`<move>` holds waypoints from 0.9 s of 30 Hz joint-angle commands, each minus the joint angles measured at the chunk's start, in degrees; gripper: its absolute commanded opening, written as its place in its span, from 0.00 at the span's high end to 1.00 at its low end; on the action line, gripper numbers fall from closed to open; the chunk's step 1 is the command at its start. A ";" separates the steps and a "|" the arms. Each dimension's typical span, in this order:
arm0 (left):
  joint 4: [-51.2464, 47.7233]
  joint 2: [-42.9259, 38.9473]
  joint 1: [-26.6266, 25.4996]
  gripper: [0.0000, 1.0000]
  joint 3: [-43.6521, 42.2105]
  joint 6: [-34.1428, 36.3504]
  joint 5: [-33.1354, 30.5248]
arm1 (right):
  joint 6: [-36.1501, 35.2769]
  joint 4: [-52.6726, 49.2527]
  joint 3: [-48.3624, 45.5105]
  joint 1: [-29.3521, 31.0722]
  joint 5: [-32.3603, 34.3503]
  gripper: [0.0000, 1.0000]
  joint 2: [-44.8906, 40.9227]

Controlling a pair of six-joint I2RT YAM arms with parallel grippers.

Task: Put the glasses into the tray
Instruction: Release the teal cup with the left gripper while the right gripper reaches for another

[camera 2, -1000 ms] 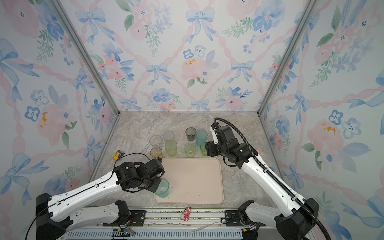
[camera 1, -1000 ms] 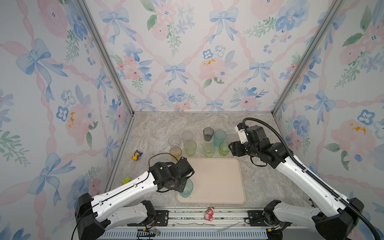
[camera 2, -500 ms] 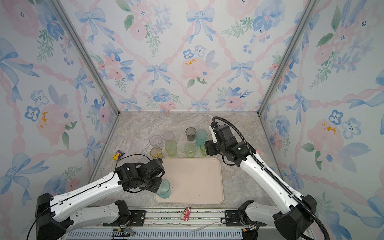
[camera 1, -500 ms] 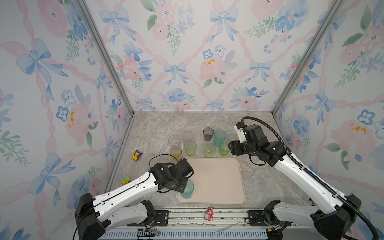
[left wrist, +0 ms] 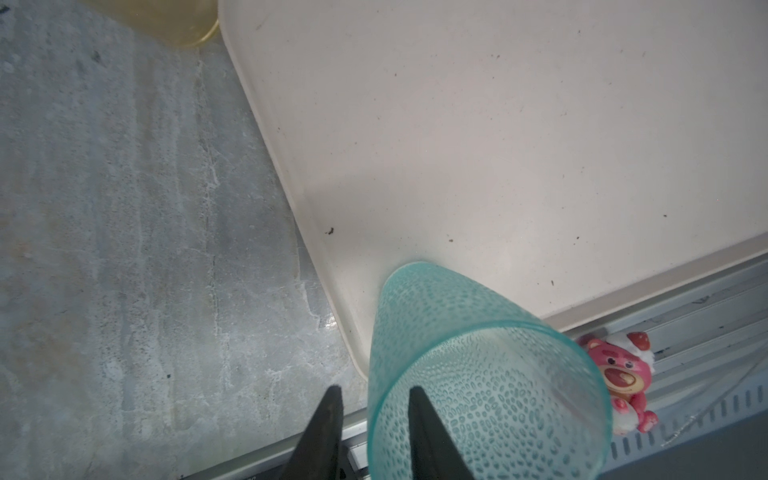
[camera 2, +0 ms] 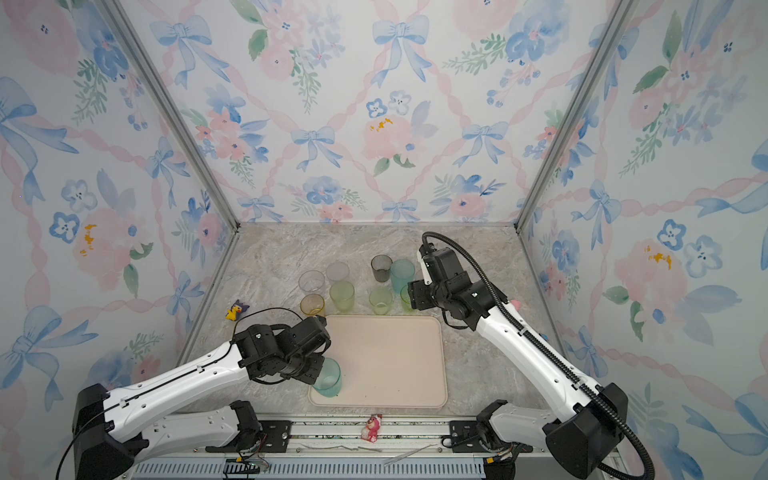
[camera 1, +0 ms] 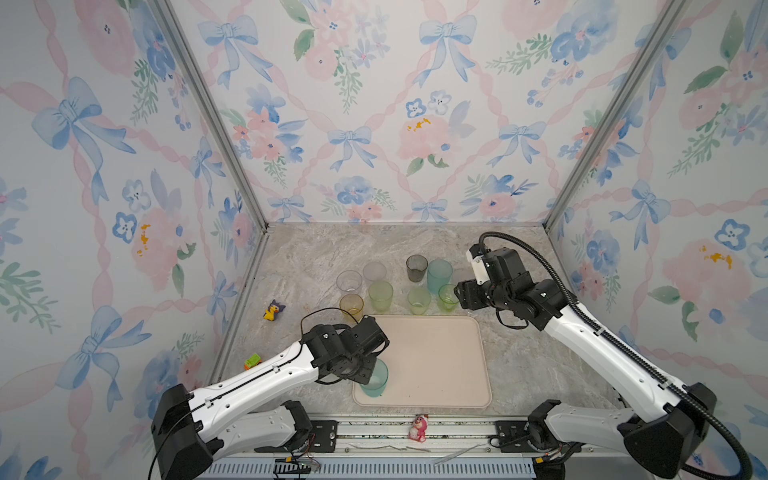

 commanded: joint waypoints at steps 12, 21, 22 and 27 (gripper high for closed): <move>3.08 -5.19 6.15 0.69 17.16 10.10 -13.15 | -0.84 -4.01 12.92 -4.61 1.51 0.43 11.59; 28.12 -0.66 15.77 0.70 14.21 20.91 -9.49 | -1.68 -8.33 24.25 -9.83 -2.84 0.62 26.94; 29.31 0.49 16.53 0.70 14.15 21.39 -8.64 | -1.82 -8.50 25.02 -9.87 -3.19 0.62 28.23; 31.45 4.48 18.91 0.70 14.44 22.64 -5.41 | -1.74 -8.15 27.51 -10.05 -4.10 0.62 32.76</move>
